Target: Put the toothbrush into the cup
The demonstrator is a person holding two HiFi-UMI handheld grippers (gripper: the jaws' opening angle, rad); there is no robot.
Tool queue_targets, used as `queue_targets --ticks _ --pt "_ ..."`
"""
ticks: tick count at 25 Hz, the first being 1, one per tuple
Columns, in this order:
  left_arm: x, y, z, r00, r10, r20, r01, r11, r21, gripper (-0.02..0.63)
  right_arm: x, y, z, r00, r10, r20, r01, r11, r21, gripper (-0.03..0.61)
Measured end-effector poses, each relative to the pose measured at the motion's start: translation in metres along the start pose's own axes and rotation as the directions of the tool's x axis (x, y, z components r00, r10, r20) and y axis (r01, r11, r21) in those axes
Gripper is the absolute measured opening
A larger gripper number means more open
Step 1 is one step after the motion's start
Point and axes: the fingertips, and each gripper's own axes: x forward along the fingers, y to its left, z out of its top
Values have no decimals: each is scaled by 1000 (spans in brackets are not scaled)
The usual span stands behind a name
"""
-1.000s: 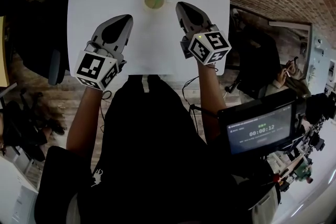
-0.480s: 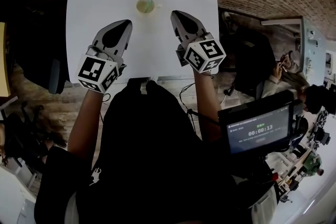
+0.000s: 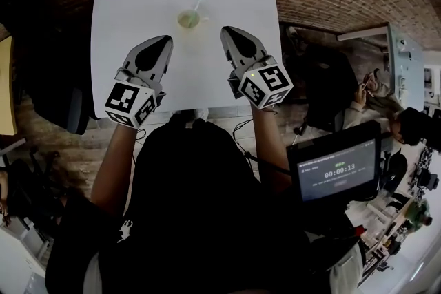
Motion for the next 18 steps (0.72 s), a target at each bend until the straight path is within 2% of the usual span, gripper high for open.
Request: queue_targets --ticks 7,18 --pt "-14 -7 22 1000 2 29 -3 1000 18 5 -19 23 30 998 13 57 -12 1000 -21 5" --pt "-30 -9 33 998 11 55 -13 999 36 5 -37 37 44 995 7 95 -3 999 -47 5"
